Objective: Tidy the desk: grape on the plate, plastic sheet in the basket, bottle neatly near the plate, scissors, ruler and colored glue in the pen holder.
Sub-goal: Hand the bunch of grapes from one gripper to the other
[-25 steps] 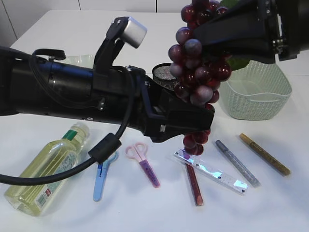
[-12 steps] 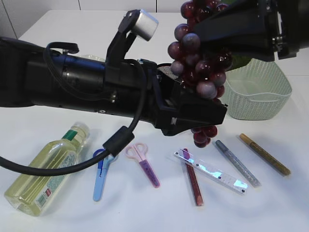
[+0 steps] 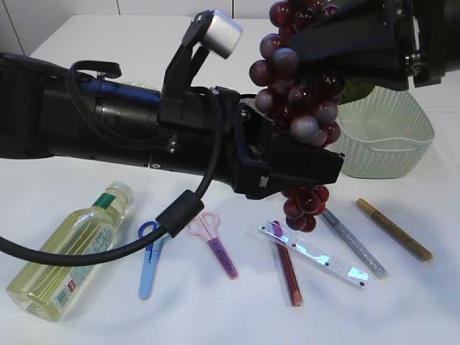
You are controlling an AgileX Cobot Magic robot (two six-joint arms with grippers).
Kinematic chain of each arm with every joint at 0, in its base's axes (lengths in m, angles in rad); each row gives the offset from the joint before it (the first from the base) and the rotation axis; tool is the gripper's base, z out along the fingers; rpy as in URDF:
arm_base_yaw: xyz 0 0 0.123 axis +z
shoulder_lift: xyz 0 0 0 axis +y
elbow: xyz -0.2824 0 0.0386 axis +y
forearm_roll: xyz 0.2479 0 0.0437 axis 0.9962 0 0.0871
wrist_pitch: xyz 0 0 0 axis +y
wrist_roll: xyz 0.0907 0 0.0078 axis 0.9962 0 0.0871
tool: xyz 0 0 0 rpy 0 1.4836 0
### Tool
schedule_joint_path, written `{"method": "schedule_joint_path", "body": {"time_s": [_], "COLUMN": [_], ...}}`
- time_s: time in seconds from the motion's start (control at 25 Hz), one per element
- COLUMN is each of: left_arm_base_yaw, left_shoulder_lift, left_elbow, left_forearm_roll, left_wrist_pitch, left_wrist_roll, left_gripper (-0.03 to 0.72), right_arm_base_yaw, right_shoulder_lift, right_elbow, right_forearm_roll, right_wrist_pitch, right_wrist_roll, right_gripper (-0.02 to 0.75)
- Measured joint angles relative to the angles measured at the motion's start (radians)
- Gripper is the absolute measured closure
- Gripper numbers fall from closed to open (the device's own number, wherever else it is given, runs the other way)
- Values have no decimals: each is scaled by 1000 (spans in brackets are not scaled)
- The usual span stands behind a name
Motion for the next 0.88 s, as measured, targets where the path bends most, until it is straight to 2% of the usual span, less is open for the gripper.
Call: {"method": "schedule_joint_path", "body": {"time_s": [0.2,0.44,0.68,0.88], "left_arm_base_yaw": [0,0,0,4], "left_shoulder_lift": [0,0,0,0], "left_elbow": [0,0,0,0], "left_forearm_roll": [2,4,5,5], "left_wrist_pitch": [10,25,35,35], "left_wrist_roll": [0,-2,-6,-8], "left_gripper": [426,571,603,610], "right_arm_base_yaw": [0,0,0,0], "right_shoulder_lift": [0,0,0,0], "right_elbow": [0,0,0,0], "right_forearm_roll": [6,12,8,5], "right_wrist_pitch": [0,-10,-10,-17], "right_wrist_roll": [-7,-11,-13,-13], "right_gripper": [511,493,465,400]}}
